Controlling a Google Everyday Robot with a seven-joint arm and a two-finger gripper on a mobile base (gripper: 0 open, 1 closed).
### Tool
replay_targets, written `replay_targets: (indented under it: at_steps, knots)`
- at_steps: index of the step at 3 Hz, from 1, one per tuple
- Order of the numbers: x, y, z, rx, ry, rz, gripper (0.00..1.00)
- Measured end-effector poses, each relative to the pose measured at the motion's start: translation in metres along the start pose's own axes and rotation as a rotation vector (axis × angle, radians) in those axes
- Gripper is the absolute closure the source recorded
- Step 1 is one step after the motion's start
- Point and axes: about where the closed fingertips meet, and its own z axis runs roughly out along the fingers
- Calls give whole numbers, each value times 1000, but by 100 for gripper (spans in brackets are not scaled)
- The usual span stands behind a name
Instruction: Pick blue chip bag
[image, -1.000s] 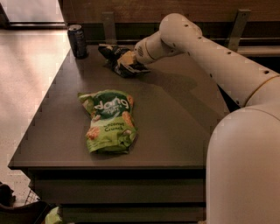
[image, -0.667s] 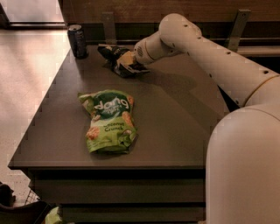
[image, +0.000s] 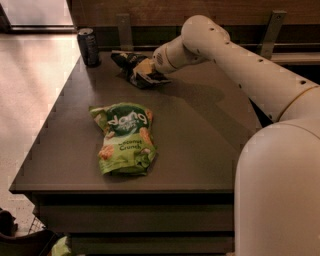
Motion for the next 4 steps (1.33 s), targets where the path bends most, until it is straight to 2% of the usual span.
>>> replay_targets:
  at_steps: [2,3,4]
  knots:
    - [-3,2,-5,-1,-4,-11,100]
    - [-30,17,-61,-14,-46,-126,100]
    - [-60,35,-119,-38,-91,-216,100]
